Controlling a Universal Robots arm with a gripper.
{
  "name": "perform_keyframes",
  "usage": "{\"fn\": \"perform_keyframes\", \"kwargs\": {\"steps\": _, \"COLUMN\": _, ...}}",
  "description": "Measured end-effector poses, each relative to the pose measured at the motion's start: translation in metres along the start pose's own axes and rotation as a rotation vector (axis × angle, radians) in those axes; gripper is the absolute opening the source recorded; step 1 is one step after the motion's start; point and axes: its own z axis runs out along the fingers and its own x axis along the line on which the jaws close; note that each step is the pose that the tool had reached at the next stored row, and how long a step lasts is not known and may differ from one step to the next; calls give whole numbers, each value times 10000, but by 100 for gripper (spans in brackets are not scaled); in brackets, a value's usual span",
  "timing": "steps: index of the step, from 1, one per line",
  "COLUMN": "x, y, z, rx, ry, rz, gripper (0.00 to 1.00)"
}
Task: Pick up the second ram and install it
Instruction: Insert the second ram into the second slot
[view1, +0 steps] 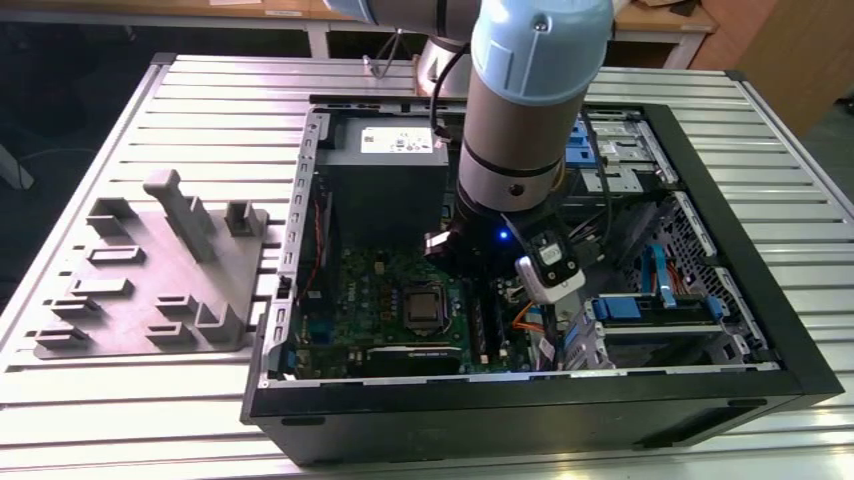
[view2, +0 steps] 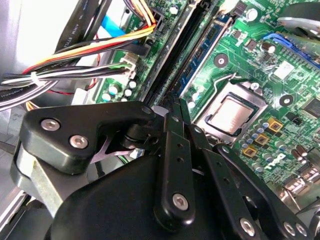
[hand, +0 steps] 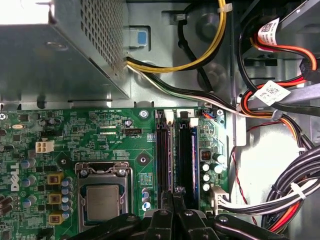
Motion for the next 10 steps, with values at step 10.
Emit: {"fn": "perform_keyframes", "kwargs": {"steps": 10, "x": 0, "y": 0, "z": 18, "rx": -1, "ry": 0, "rz": 0, "gripper": 8}}
